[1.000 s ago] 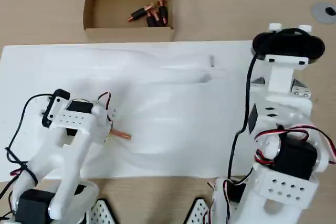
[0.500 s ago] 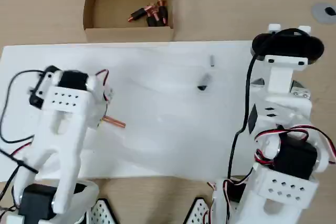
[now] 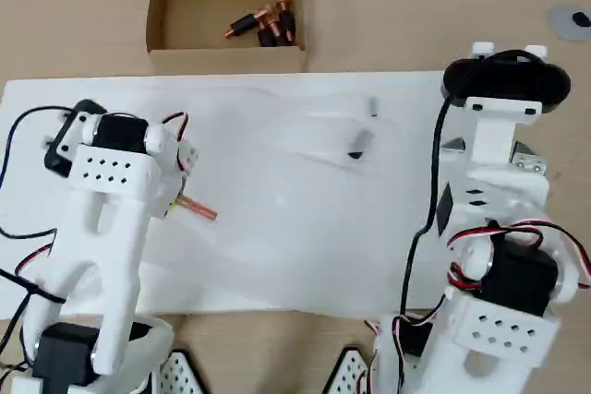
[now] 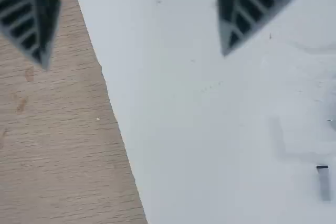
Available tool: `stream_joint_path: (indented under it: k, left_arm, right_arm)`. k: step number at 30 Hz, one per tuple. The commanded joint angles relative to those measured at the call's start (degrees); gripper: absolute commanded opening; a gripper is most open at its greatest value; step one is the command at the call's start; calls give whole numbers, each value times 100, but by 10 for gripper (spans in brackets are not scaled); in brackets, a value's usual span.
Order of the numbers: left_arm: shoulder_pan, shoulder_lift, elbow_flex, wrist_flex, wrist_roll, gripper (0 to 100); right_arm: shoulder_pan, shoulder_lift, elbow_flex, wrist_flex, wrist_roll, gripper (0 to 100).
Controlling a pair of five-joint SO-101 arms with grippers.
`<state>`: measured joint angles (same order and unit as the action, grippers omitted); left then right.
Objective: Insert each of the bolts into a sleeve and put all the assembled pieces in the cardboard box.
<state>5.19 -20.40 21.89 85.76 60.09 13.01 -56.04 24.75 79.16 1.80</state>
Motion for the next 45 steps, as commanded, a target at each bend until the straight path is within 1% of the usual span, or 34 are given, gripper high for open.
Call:
stream_joint_path:
  k: [1, 3, 4, 9, 10, 11, 13, 19, 20, 24, 27, 31, 36, 42, 45]
  left_arm:
    - [79, -57, -290, -114, -747, 9]
    - [79, -48, 70, -422, -1407, 9]
    - [79, -48, 316, -642, -1846, 9]
    - [-97, -48, 1653, -2163, -4985, 9]
    - [-97, -48, 1908, -2444, -5477, 9]
    - [-97, -48, 2119, -2655, -5890, 9]
    - [-97, -48, 2462, -2971, -6347, 9]
    - [-132, -48, 2760, -3270, -6409, 9]
    - [-132, -48, 2760, -3270, -6356, 9]
    - [-132, -48, 2760, -3270, -5776, 10]
    - [-132, -48, 2769, -3270, -5741, 16]
    - [-132, -48, 2769, -3209, -5767, 110]
    - [-132, -66, 2593, -3051, -5767, 122]
    - [-132, -101, 2110, -2637, -5767, 239]
    - [-132, -101, 1776, -2558, -5767, 250]
  right_arm:
    - [119, -75, 4, 18, 0, 249]
    - [119, -75, 4, 18, 9, 249]
    - [127, -75, 4, 18, 9, 249]
    - [127, -84, -4, 79, 26, 249]
    - [127, -84, -13, 149, 26, 249]
    - [127, -84, -13, 193, 26, 249]
    - [127, -84, -13, 255, 26, 249]
    - [127, -84, -4, 255, 18, 249]
    - [127, -84, -4, 255, 26, 249]
    - [127, -84, -4, 264, 26, 249]
    - [127, -84, 4, 264, 26, 249]
    - [127, -84, 4, 264, 26, 249]
    - [127, -84, 13, 264, 26, 249]
    - [127, -84, 198, 264, 35, 249]
    - [127, -84, 224, 264, 35, 249]
